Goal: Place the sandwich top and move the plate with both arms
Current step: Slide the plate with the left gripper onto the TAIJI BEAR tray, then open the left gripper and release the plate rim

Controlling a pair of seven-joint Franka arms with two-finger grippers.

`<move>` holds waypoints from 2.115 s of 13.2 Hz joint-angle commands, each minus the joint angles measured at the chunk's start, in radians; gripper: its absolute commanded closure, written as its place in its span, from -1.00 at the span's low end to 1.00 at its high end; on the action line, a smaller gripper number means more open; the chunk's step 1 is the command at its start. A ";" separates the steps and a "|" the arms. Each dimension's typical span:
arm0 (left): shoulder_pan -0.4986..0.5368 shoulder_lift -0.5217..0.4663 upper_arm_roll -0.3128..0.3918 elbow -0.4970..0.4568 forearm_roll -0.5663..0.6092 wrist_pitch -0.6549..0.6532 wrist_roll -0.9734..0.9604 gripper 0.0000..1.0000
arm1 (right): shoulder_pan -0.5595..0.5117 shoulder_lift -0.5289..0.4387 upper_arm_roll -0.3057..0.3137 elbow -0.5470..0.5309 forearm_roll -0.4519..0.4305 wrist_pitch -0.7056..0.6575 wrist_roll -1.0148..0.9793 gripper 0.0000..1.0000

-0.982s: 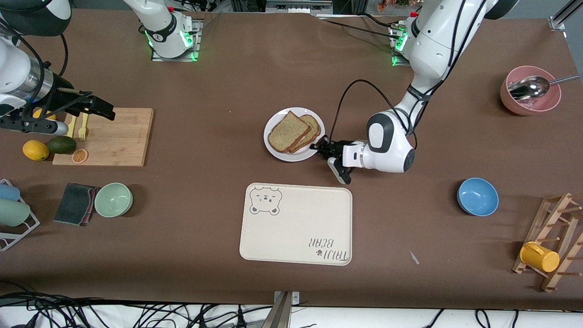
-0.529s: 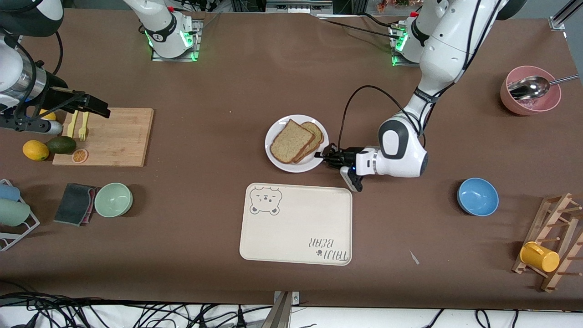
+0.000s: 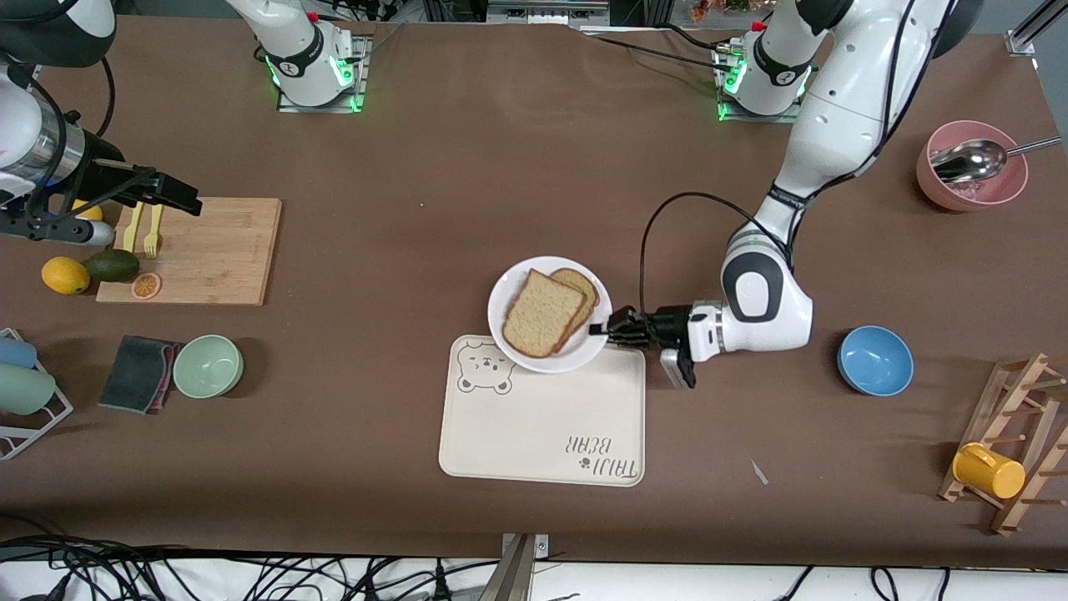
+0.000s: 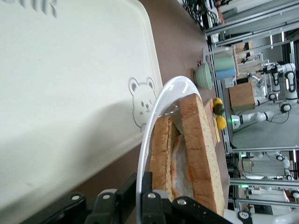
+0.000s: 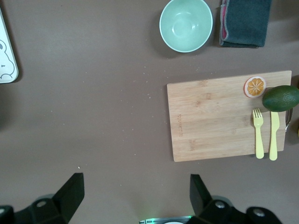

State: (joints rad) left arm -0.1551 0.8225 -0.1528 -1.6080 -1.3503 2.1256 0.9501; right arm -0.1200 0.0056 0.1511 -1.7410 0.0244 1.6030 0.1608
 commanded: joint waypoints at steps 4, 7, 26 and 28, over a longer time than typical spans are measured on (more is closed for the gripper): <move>0.025 0.165 -0.002 0.247 -0.056 -0.019 -0.043 1.00 | -0.012 -0.019 0.005 -0.009 0.006 -0.006 -0.015 -0.99; 0.012 0.228 -0.001 0.344 -0.053 -0.013 -0.080 1.00 | -0.012 -0.019 0.005 -0.009 0.006 -0.005 -0.015 -0.99; -0.057 0.322 0.001 0.458 -0.070 0.189 -0.146 0.59 | -0.012 -0.019 0.010 -0.008 0.006 -0.005 -0.013 -0.99; -0.057 0.320 0.002 0.448 -0.063 0.189 -0.137 0.07 | -0.012 -0.019 0.010 -0.008 0.006 -0.005 -0.013 -0.99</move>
State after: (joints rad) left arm -0.2033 1.1218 -0.1566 -1.1870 -1.3781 2.3168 0.8007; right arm -0.1200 0.0054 0.1523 -1.7407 0.0245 1.6039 0.1606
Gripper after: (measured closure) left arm 0.767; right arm 0.000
